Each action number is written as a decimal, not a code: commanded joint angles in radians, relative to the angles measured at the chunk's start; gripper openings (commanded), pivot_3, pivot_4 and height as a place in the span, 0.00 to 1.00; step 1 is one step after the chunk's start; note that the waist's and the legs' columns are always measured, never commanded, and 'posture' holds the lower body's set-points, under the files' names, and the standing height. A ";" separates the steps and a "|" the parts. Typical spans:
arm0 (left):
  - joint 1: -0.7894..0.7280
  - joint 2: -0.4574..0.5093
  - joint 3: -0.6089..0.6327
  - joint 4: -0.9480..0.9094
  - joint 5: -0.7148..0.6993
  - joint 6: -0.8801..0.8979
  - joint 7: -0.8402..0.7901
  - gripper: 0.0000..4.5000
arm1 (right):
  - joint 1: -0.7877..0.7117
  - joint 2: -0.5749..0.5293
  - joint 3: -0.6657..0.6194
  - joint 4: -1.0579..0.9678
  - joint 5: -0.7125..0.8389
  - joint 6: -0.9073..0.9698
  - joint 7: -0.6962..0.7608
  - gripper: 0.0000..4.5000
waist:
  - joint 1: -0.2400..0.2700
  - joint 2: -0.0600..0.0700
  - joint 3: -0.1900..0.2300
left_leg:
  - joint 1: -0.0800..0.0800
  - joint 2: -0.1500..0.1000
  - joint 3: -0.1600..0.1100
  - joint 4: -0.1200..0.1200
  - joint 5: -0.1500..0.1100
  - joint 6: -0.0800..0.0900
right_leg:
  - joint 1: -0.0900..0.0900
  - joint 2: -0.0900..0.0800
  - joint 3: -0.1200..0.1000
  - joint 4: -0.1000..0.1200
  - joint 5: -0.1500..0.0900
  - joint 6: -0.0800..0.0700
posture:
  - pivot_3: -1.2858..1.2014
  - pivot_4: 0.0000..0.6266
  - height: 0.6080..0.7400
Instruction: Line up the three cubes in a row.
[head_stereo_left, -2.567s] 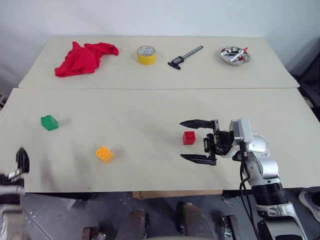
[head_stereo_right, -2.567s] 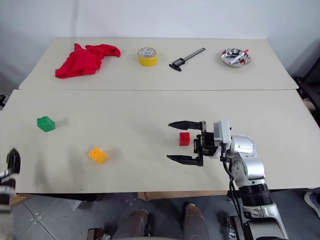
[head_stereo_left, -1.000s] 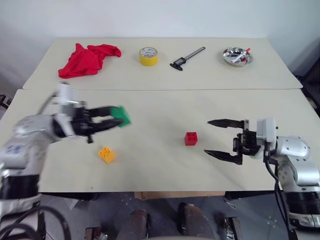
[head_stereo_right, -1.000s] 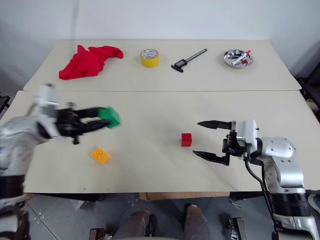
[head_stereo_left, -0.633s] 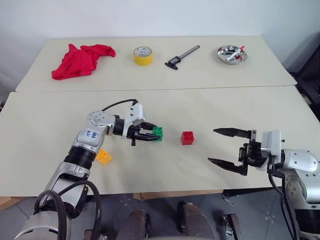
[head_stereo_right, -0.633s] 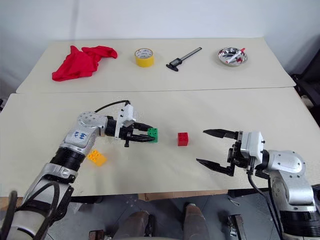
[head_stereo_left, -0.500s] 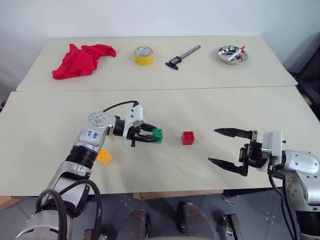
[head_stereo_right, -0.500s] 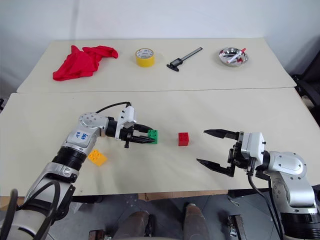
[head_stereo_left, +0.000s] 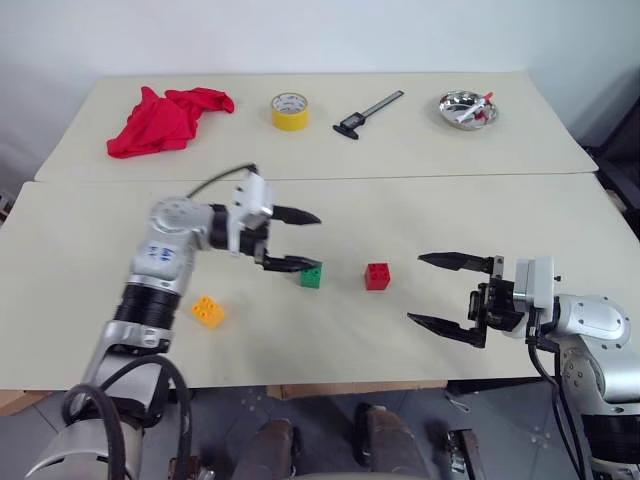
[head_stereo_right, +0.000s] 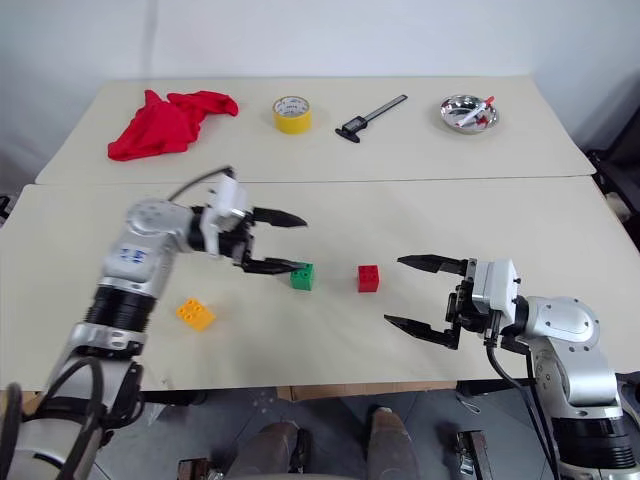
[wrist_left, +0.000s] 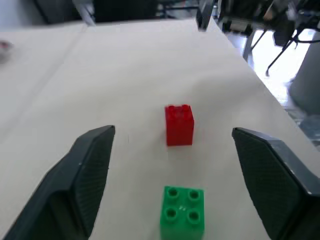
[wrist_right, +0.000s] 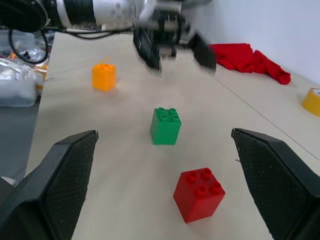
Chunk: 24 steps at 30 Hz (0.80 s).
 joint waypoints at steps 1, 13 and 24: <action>0.145 0.102 0.175 -0.121 -0.084 0.048 0.039 0.87 | -0.046 0.024 0.033 0.028 0.030 0.009 0.038 1.00 | -0.007 0.000 0.000 | 0.001 0.001 0.000 -0.001 0.000 -0.001 | 0.000 -0.002 0.000 0.000 0.000 -0.001 | 0.52 0.24 1.00; 0.914 0.020 0.810 -0.276 -0.194 -0.044 0.329 1.00 | -0.219 0.183 0.219 0.054 0.004 0.007 0.105 1.00 | 0.001 -0.001 0.000 | 0.000 0.001 -0.004 0.000 -0.003 0.000 | 0.003 -0.006 0.000 -0.005 -0.001 -0.002 | 0.52 0.24 1.00; 1.156 -0.102 0.727 -0.503 -0.198 -0.058 0.398 1.00 | -0.258 0.193 0.250 0.069 0.010 -0.019 0.182 1.00 | 0.013 -0.002 0.000 | 0.000 0.000 -0.007 0.000 -0.005 0.000 | 0.005 -0.008 0.000 -0.010 -0.002 -0.003 | 0.52 0.24 1.00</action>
